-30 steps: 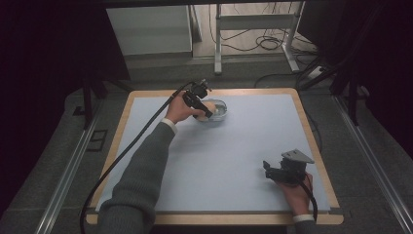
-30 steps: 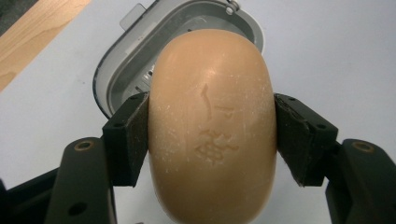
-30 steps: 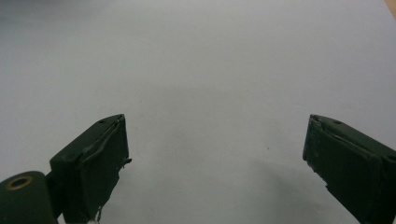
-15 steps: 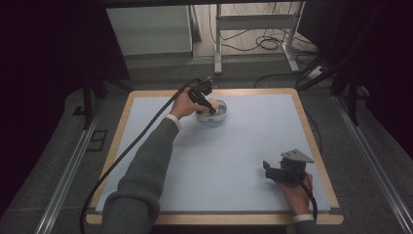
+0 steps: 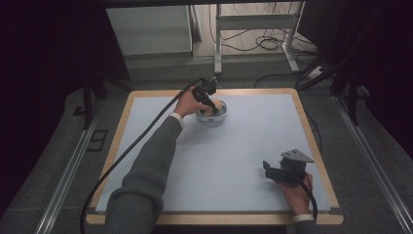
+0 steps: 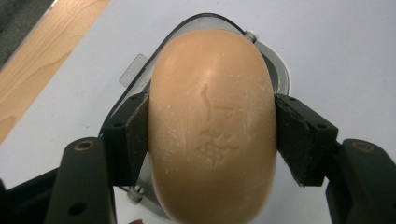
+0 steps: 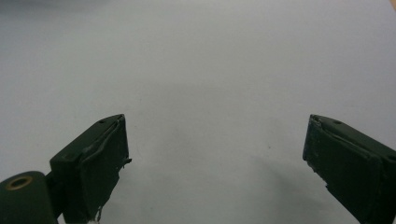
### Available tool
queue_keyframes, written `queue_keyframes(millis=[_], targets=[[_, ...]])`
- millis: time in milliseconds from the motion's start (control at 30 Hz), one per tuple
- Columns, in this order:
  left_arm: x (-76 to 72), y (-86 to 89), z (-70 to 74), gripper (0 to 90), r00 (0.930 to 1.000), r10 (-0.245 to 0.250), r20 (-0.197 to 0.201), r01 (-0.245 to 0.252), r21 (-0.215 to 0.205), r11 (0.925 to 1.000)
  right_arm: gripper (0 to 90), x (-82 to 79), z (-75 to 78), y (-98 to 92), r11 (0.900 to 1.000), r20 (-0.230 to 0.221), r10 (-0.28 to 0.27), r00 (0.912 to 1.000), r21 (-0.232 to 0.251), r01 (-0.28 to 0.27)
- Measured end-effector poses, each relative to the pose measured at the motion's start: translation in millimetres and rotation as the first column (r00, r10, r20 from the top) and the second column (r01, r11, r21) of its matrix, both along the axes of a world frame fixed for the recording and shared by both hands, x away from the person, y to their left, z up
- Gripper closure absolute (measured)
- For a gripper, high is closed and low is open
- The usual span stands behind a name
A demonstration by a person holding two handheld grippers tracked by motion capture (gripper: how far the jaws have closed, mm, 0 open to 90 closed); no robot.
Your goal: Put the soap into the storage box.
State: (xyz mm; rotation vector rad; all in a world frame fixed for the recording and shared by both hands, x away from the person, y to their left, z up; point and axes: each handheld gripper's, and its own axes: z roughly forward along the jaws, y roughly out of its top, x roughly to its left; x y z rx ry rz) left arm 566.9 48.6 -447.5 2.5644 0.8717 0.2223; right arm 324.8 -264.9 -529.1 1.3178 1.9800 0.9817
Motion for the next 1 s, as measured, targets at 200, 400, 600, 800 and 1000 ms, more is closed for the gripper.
queue_keyframes(millis=[200, 400, 600, 800, 1000], targets=[[-2.2, -7.6, -10.0, 32.7, 0.9999, -0.001, -0.012, 0.001, 0.033, 0.9995, 6.7, 0.1, -0.1, 0.2, 1.000, 0.001, 0.001, 1.0000, -0.002, -0.001], [-5.9, -9.6, -8.8, 31.1, 0.9998, -0.019, -0.009, 0.019, 0.012, 0.9997, 6.7, 0.0, 0.0, 0.0, 1.000, 0.000, 0.000, 1.0000, 0.000, 0.000], [-10.5, -5.5, -2.1, 28.5, 0.9998, -0.019, -0.006, 0.019, 0.001, 0.9998, 6.7, -0.1, 0.0, 0.1, 1.000, 0.001, 0.000, 1.0000, -0.002, 0.000], [-12.3, -3.1, -1.4, 27.2, 0.9999, -0.014, -0.004, 0.014, 0.007, 0.9999, 6.7, 0.0, -0.1, 0.5, 1.000, 0.002, -0.001, 1.0000, -0.005, 0.001], [-14.7, -3.3, 2.5, 27.2, 0.9998, -0.020, 0.006, 0.020, -0.002, 0.9998, 6.7, 0.0, -0.1, 0.2, 1.000, 0.000, -0.001, 1.0000, -0.002, 0.001]])
